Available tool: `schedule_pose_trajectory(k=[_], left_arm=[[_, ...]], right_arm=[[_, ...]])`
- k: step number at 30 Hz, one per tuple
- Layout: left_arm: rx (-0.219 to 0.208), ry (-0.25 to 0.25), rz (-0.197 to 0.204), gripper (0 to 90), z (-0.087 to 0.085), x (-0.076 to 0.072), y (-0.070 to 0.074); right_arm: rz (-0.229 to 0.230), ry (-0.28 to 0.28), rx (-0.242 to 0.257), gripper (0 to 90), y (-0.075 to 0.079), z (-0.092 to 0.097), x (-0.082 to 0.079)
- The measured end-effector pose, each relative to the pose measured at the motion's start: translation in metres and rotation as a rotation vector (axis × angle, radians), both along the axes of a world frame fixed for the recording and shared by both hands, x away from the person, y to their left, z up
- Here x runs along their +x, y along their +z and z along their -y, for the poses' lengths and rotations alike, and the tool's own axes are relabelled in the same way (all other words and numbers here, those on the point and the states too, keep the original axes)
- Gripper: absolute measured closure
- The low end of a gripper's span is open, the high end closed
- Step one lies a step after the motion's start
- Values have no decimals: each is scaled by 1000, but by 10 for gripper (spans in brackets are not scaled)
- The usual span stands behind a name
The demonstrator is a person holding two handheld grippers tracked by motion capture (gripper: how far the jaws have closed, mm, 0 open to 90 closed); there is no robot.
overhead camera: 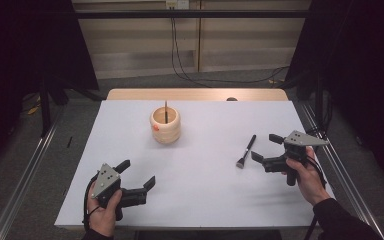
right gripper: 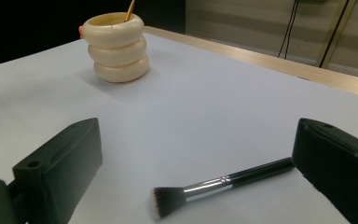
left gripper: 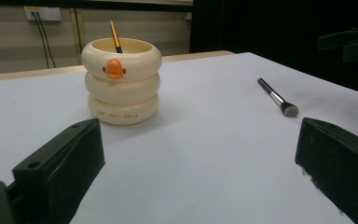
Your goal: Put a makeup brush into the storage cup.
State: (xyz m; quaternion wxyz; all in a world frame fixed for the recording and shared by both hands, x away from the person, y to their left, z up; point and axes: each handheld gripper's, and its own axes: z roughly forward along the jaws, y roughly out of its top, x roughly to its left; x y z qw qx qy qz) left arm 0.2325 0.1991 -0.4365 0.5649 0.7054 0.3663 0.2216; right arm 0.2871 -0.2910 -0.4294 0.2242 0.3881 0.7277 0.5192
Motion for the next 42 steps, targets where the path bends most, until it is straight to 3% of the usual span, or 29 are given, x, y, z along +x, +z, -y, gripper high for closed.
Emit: schedule_pose_trajectory(k=[11, 20, 35, 37, 42], left_arm=[[3, -6, -1, 10, 1, 0, 0], [-17, -3, 8, 14, -2, 1, 1], [-4, 3, 11, 11, -3, 2, 1], [-4, 1, 11, 10, -3, 2, 1], [-12, -2, 8, 11, -3, 3, 0]], right_arm=[[-62, -9, -51, 28, -5, -3, 26], [-73, -25, -73, 64, 7, -6, 47], [-102, -89, -116, 106, 19, -8, 71], [-123, -113, -104, 133, 18, -7, 75], [-237, -104, -112, 143, 14, -5, 84]])
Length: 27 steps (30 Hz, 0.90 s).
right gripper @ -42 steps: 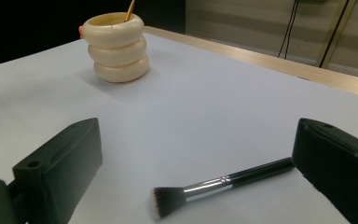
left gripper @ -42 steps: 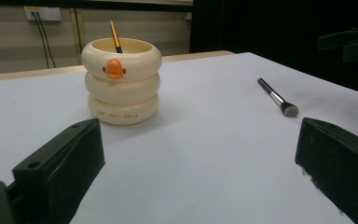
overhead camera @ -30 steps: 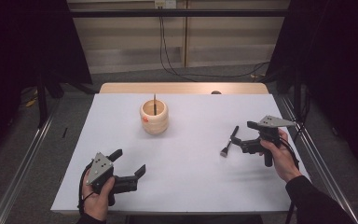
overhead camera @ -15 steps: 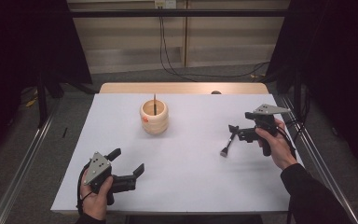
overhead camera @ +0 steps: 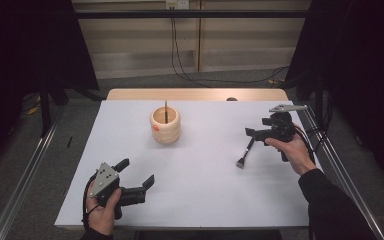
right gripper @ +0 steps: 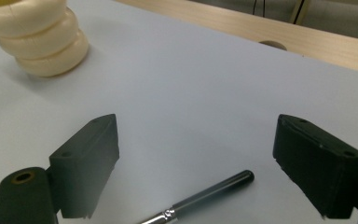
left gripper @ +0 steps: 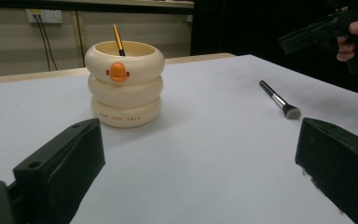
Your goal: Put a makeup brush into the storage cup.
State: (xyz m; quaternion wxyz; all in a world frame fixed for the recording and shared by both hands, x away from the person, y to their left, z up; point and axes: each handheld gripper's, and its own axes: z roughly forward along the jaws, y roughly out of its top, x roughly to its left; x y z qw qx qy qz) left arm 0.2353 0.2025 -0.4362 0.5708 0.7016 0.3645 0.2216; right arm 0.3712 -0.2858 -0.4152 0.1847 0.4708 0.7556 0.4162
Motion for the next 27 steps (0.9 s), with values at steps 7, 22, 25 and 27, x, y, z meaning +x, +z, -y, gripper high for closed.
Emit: schedule_pose_trajectory(k=[7, 22, 25, 27], left_arm=[[3, 7, -4, 12, 0, 1, -1], [13, 4, -2, 11, 0, 2, -2], [9, 5, -3, 11, 0, 2, -2], [10, 4, -4, 11, -1, 2, -2]], right_arm=[[-78, 2, -47, 161, -1, -1, 5], [-387, -56, -91, 228, -4, -11, 22], [-437, -53, -116, 230, -6, -12, 27], [-477, -60, -124, 238, -6, -14, 28]])
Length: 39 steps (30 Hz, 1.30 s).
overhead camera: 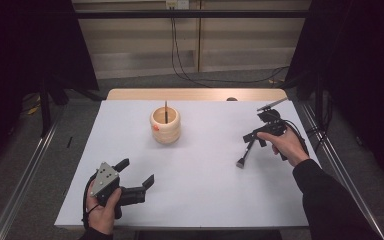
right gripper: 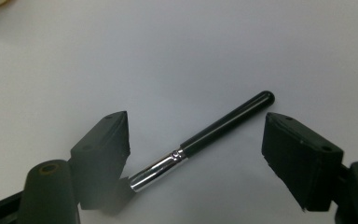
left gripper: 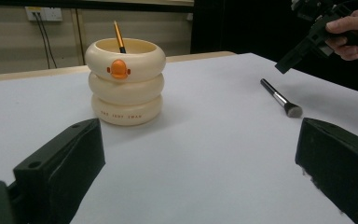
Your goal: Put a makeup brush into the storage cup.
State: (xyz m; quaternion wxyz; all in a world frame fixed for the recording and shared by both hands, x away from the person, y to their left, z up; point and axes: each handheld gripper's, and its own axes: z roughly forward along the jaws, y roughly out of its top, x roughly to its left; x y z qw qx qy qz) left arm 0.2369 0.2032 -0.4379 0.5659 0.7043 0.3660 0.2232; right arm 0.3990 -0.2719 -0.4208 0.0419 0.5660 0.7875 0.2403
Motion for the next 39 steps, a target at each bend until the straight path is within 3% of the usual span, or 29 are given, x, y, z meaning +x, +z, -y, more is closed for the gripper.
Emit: schedule_pose_trajectory(k=[4, 18, 31, 39], left_arm=[[2, -7, 0, 11, 0, 0, 0], [-3, 0, -6, 10, -1, 0, -1], [6, -4, -3, 11, -1, 0, 0], [0, 4, -7, 10, -1, 0, -1]], right_arm=[[-51, -11, -31, 258, -1, -2, 3], [-197, -55, -55, 355, -16, -6, 12], [-233, -82, -72, 461, -22, -9, 17], [-239, -58, -97, 536, -27, -15, 17]])
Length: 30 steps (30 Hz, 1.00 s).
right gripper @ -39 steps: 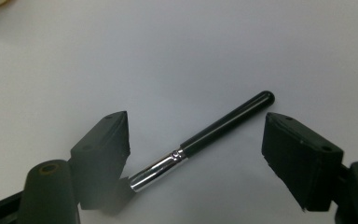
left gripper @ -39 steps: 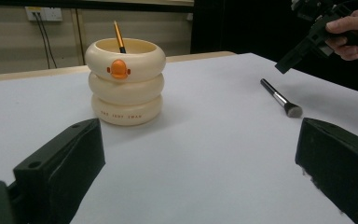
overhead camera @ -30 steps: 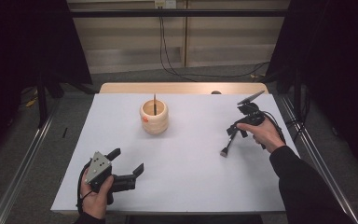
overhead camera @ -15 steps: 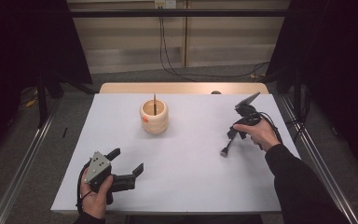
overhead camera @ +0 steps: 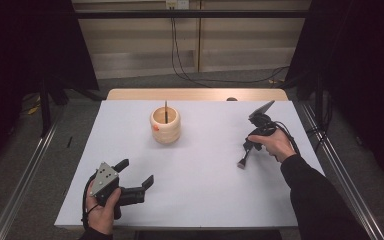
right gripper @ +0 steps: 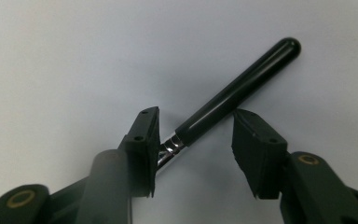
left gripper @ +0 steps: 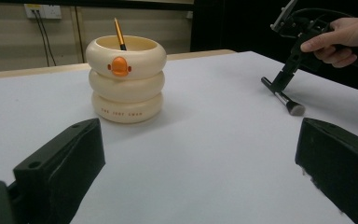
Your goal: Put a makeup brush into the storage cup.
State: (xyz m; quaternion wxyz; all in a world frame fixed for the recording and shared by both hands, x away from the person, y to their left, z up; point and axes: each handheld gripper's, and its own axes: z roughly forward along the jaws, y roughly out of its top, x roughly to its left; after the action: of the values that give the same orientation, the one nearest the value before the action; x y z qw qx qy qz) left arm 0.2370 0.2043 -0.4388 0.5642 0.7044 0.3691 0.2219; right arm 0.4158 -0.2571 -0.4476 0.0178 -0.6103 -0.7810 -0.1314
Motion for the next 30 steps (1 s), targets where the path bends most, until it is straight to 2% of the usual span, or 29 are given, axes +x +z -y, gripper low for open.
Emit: schedule_pose_trajectory(k=[2, 3, 6, 8, 12, 17, 19, 20, 30], left_arm=[[3, 0, 2, 11, 0, 0, 0], [4, -1, 2, 10, 0, 0, 0], [-2, -6, -1, 10, -1, 0, 0], [3, -5, 2, 11, -1, 0, 0], [1, -1, -2, 11, 0, 0, 0], [0, -5, 0, 11, -1, 0, 0], [-1, -6, -3, 11, -1, 0, 0], [4, -4, -1, 11, -1, 0, 0], [-6, 3, -2, 10, -1, 0, 0]], right_arm=[[-2, 3, -13, 584, -2, 0, 0], [-19, -4, -34, 607, -3, -1, 0], [-11, 3, -50, 650, -3, -2, 0], [-3, 6, -73, 711, -3, -1, 0], [-6, 2, -74, 782, -3, 2, 1], [8, 33, -75, 790, -4, 3, 0], [1, 32, -81, 791, -4, 2, 1], [7, 52, -90, 793, -4, 1, 1], [1, 54, -82, 802, -4, 2, 2]])
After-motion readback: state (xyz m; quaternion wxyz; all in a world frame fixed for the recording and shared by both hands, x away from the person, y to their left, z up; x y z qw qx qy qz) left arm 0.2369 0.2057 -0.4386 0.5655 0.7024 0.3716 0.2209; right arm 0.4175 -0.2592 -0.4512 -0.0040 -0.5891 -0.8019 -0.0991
